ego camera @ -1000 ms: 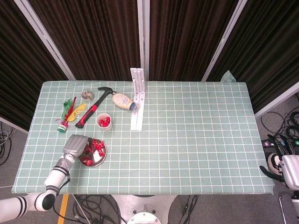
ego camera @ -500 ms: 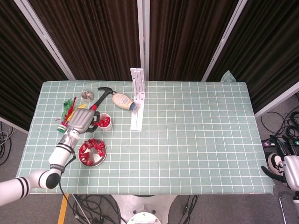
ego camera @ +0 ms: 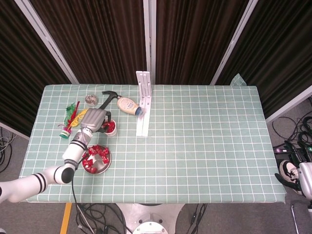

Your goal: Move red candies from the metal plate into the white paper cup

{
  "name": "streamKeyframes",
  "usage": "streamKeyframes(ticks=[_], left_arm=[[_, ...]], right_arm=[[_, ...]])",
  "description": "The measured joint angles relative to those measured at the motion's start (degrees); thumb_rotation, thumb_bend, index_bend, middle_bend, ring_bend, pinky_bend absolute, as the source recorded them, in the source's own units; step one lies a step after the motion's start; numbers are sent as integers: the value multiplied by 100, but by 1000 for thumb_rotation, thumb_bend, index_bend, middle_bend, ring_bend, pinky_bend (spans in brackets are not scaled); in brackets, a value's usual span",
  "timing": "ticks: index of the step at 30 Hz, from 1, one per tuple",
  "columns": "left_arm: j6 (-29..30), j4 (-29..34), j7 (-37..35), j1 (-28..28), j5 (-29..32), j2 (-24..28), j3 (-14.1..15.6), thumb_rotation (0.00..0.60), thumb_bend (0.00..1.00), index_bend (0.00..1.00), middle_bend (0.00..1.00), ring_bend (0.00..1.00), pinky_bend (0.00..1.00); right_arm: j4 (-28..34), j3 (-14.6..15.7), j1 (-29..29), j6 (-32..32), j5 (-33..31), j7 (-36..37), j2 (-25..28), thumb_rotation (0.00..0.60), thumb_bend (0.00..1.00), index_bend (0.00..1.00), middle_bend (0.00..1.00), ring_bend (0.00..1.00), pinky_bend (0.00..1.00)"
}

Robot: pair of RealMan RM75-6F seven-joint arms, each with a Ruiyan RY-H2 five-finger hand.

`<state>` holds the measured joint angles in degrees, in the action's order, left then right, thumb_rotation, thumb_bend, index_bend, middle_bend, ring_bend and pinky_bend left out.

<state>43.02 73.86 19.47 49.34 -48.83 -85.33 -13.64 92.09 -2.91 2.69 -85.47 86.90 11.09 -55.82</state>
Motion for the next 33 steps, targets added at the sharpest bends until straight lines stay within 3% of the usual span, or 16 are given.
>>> streamKeyframes(ticks=[12, 20, 25, 29, 33], left_arm=[[135, 553, -74, -64, -6, 330, 143, 600, 350, 357, 941, 996, 1000], [981, 1330, -361, -602, -637, 808, 317, 600, 285, 384, 943, 996, 1000], [1603, 1621, -678, -1200, -1253, 1025, 679, 600, 282, 512, 950, 996, 1000], [1776, 1643, -653, -1507, -1539, 1058, 1061, 600, 283, 549, 952, 996, 1000], [1734, 1575, -471, -1627, -1396, 975, 1205, 600, 282, 549, 950, 996, 1000]], right_arm=[[54, -12, 31, 8, 50, -59, -14, 600, 89, 76, 213, 55, 337], [58, -8, 44, -6, 105, -35, -3, 600, 88, 75, 213, 56, 337], [30, -8, 64, 20, 111, -11, -19, 600, 89, 76, 213, 56, 337], [18, 1, 87, 44, 146, -1, -42, 600, 89, 76, 213, 56, 338], [13, -3, 100, 44, 150, -1, -46, 600, 88, 76, 213, 55, 339]])
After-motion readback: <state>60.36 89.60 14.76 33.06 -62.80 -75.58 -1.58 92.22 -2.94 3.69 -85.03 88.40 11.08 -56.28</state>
